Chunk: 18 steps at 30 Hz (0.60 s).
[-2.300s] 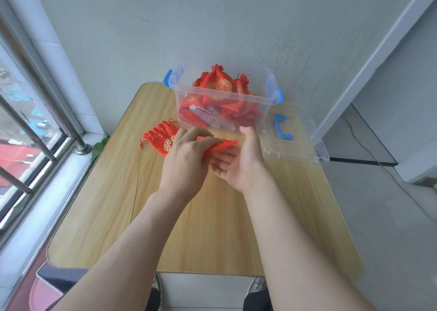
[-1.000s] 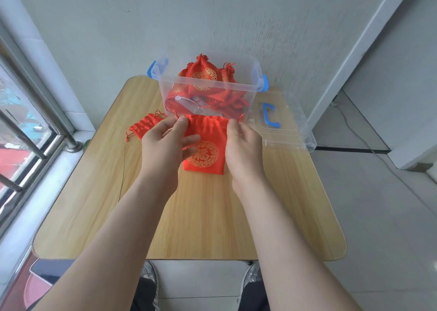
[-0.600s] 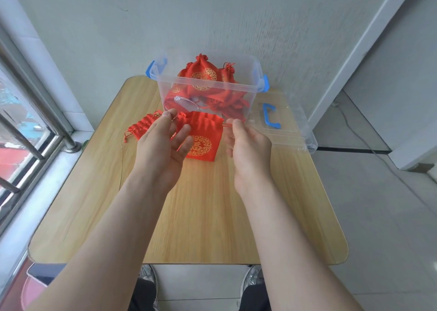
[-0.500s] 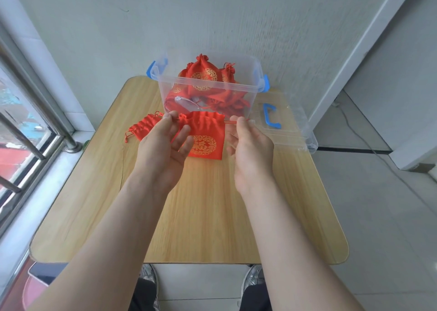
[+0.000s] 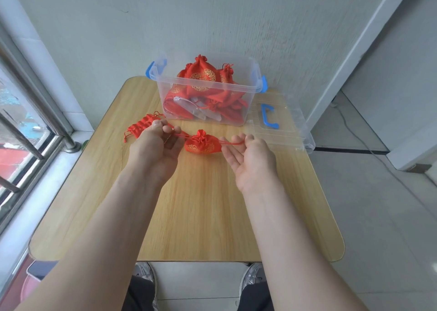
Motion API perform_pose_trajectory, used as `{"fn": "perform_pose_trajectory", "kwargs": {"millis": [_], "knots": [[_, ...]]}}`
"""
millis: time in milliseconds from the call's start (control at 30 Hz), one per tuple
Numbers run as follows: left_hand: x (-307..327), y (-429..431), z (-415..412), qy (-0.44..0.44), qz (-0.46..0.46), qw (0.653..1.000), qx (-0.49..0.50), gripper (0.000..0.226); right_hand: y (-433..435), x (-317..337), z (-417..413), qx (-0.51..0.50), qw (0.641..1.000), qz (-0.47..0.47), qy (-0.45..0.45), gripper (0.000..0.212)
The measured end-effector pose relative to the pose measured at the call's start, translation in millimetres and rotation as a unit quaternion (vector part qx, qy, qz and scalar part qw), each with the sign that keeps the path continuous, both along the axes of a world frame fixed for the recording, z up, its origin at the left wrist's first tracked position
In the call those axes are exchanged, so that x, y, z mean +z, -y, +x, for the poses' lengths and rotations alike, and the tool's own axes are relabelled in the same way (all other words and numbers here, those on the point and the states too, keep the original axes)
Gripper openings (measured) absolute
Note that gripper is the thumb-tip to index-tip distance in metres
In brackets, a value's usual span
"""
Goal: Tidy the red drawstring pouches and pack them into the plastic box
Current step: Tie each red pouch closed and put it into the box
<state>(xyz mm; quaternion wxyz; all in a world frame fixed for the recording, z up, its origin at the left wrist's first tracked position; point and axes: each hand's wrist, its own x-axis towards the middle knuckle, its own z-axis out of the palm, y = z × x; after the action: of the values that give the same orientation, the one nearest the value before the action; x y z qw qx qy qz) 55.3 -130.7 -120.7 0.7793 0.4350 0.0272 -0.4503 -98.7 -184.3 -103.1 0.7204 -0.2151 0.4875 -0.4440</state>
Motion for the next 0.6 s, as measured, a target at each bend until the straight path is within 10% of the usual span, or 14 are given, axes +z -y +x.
{"fn": "perform_pose_trajectory", "kwargs": {"millis": [333,600], "knots": [[-1,0,-9,0.063,0.045,0.993,-0.089,0.021,-3,-2,0,0.055,0.99,0.0,-0.129,0.025],[-7,-13,-15,0.285,0.2,0.9,-0.263,0.018,-7,-13,-5,0.306,0.884,-0.114,-0.335,0.02]]}}
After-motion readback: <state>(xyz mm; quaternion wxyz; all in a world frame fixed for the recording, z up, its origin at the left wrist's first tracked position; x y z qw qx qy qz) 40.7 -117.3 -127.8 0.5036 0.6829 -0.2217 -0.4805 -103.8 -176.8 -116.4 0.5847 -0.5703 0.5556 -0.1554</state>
